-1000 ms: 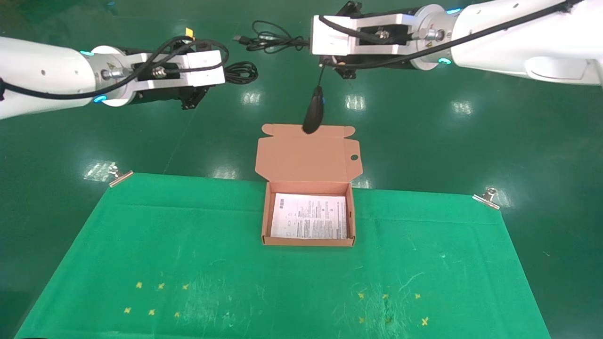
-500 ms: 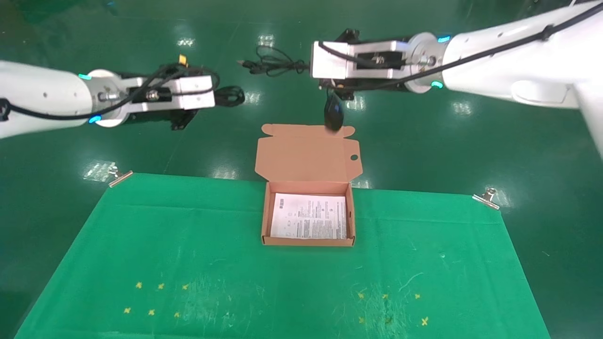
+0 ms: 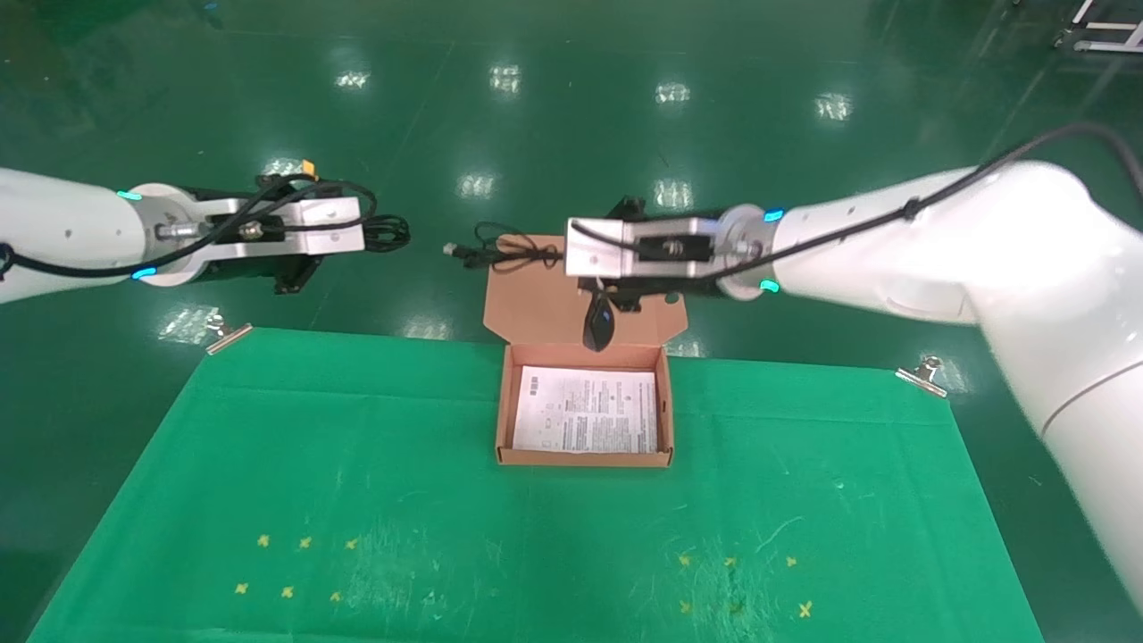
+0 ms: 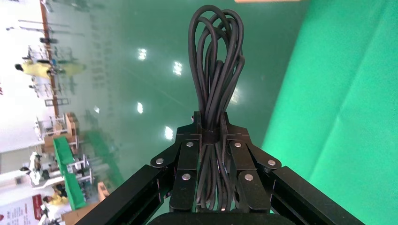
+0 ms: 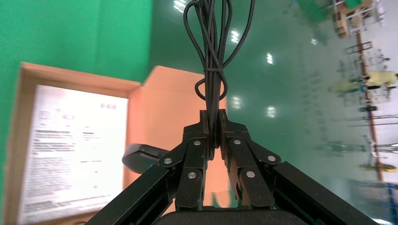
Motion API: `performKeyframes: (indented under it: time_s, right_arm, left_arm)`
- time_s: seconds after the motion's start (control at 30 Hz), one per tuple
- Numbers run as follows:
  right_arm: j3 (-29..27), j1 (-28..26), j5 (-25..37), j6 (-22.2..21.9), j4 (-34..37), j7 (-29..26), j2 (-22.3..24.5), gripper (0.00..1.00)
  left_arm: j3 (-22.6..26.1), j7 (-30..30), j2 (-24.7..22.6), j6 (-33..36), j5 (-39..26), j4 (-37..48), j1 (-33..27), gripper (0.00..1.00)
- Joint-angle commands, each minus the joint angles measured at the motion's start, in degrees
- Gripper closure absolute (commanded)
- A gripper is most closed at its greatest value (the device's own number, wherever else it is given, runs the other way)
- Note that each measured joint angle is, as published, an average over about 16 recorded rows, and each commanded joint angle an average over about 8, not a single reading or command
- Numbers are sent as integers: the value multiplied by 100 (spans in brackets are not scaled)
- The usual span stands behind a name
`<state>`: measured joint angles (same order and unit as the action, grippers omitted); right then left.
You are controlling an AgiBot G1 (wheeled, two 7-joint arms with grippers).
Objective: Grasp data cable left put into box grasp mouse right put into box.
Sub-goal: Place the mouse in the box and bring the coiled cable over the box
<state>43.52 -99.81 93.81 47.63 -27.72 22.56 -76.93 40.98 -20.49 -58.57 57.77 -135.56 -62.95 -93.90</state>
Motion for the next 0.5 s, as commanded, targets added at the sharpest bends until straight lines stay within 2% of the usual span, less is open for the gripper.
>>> performKeyframes:
  time_s: [0.03, 0.5]
  right_arm:
    - [12, 86, -45, -25, 96, 46, -37, 100]
    - [462, 566, -887, -139, 66, -88, -136, 100]
  left_arm:
    - [7, -94, 53, 77, -72, -54, 31, 100]
    - [9, -299, 163, 216, -196, -287, 122, 100]
